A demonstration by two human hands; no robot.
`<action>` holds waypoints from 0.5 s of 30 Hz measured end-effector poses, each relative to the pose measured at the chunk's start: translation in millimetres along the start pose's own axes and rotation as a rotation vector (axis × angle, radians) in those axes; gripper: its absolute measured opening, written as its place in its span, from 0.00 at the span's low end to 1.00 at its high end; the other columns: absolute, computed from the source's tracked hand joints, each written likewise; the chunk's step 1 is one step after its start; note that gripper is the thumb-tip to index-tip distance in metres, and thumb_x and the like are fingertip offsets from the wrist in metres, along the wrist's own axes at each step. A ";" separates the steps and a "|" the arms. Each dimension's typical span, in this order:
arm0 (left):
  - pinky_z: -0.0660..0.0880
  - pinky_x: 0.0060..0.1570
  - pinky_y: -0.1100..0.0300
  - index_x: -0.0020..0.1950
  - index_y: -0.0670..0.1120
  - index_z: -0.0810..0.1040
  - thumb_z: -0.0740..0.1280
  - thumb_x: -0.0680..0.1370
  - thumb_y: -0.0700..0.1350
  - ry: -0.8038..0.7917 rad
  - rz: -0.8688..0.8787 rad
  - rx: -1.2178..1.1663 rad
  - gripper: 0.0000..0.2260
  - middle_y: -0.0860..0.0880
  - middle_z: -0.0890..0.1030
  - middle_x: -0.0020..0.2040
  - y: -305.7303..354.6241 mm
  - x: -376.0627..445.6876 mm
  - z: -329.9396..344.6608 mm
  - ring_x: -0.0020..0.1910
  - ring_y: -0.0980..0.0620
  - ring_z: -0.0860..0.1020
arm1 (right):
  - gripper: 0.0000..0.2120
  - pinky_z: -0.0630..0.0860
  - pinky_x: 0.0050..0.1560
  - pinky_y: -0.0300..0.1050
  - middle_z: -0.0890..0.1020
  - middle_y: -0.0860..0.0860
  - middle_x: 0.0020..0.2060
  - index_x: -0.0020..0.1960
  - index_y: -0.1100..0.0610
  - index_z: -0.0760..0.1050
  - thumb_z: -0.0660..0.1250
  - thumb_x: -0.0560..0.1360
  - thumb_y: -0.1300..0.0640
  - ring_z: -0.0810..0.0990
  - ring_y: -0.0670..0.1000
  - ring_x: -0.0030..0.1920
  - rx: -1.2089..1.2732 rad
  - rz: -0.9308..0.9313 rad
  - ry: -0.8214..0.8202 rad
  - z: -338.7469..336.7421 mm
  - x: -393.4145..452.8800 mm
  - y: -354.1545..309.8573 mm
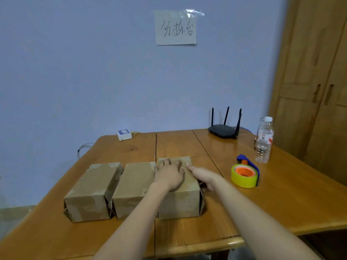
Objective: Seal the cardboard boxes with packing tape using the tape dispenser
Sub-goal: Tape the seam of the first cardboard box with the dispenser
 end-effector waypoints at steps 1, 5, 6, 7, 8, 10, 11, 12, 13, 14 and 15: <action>0.51 0.75 0.37 0.77 0.55 0.63 0.50 0.83 0.55 0.001 0.002 -0.007 0.22 0.40 0.60 0.78 0.4 0.5 0.9 0.77 0.38 0.55 | 0.32 0.76 0.60 0.51 0.83 0.53 0.51 0.68 0.55 0.74 0.57 0.78 0.31 0.81 0.55 0.55 0.027 -0.005 0.003 0.3 1.2 1.1; 0.51 0.74 0.35 0.77 0.56 0.64 0.52 0.83 0.55 -0.001 0.012 -0.057 0.22 0.42 0.59 0.79 1.4 1.7 0.8 0.77 0.36 0.54 | 0.21 0.75 0.65 0.58 0.83 0.55 0.55 0.60 0.51 0.76 0.61 0.79 0.36 0.81 0.57 0.57 0.227 -0.050 -0.031 2.4 -5.0 1.1; 0.50 0.75 0.35 0.77 0.56 0.64 0.53 0.83 0.55 -0.010 0.011 -0.077 0.22 0.42 0.58 0.79 1.3 2.1 0.3 0.77 0.36 0.53 | 0.18 0.76 0.64 0.57 0.82 0.56 0.54 0.58 0.52 0.77 0.62 0.80 0.39 0.81 0.58 0.57 0.288 -0.054 -0.035 1.6 -6.6 2.8; 0.49 0.75 0.35 0.77 0.56 0.65 0.53 0.83 0.55 -0.017 0.009 -0.098 0.22 0.43 0.57 0.80 1.5 3.2 -0.1 0.78 0.36 0.53 | 0.17 0.77 0.63 0.56 0.83 0.57 0.54 0.58 0.53 0.78 0.62 0.80 0.40 0.81 0.58 0.56 0.346 -0.061 -0.037 0.9 -8.6 4.7; 0.49 0.74 0.34 0.76 0.57 0.66 0.54 0.82 0.55 -0.020 0.010 -0.121 0.22 0.43 0.57 0.80 2.2 4.7 -0.7 0.78 0.36 0.54 | 0.17 0.77 0.63 0.56 0.83 0.57 0.54 0.58 0.53 0.78 0.63 0.80 0.41 0.81 0.57 0.56 0.376 -0.071 -0.039 0.6 -9.3 6.2; 0.50 0.74 0.33 0.75 0.57 0.68 0.55 0.82 0.55 -0.018 0.010 -0.177 0.21 0.44 0.56 0.81 5.0 7.3 -2.6 0.78 0.37 0.54 | 0.18 0.75 0.66 0.57 0.84 0.55 0.54 0.60 0.52 0.79 0.64 0.79 0.41 0.81 0.56 0.57 0.405 -0.099 -0.034 0.8 -10.0 8.5; 0.51 0.74 0.33 0.74 0.58 0.69 0.56 0.82 0.54 -0.014 0.006 -0.215 0.20 0.44 0.56 0.81 6.0 9.0 -3.3 0.78 0.37 0.54 | 0.17 0.76 0.66 0.56 0.85 0.54 0.53 0.60 0.52 0.79 0.64 0.80 0.42 0.82 0.56 0.56 0.420 -0.107 -0.040 1.7 -11.4 8.8; 0.51 0.74 0.33 0.74 0.58 0.70 0.56 0.81 0.54 -0.007 -0.001 -0.252 0.20 0.45 0.55 0.81 6.9 10.0 -4.1 0.79 0.38 0.53 | 0.16 0.77 0.65 0.55 0.87 0.54 0.51 0.59 0.52 0.80 0.63 0.80 0.42 0.83 0.55 0.56 0.435 -0.114 -0.051 2.6 -11.8 9.1; 0.51 0.74 0.33 0.73 0.59 0.70 0.57 0.81 0.54 0.000 -0.009 -0.287 0.20 0.45 0.55 0.81 7.1 10.4 -4.5 0.79 0.39 0.52 | 0.16 0.78 0.63 0.53 0.87 0.54 0.49 0.58 0.53 0.81 0.63 0.81 0.43 0.84 0.55 0.55 0.449 -0.115 -0.064 2.9 -13.3 9.1; 0.51 0.74 0.33 0.73 0.58 0.71 0.58 0.81 0.53 0.010 -0.013 -0.321 0.20 0.45 0.55 0.81 7.3 10.1 -5.5 0.80 0.40 0.52 | 0.17 0.79 0.61 0.52 0.87 0.54 0.49 0.59 0.53 0.81 0.63 0.81 0.43 0.84 0.55 0.55 0.458 -0.116 -0.074 2.2 -14.8 8.7; 0.52 0.74 0.34 0.73 0.58 0.71 0.58 0.80 0.53 0.022 -0.012 -0.359 0.20 0.45 0.56 0.81 7.5 9.3 -7.3 0.80 0.42 0.51 | 0.18 0.80 0.59 0.52 0.87 0.54 0.48 0.59 0.54 0.81 0.64 0.80 0.43 0.84 0.56 0.54 0.479 -0.114 -0.081 0.5 -16.2 8.1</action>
Point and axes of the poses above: each hand's wrist, its own x-axis towards the middle knuckle, its own z-axis out of the palm, y = z × x, the point moved 7 cm from there along x, towards the middle knuckle
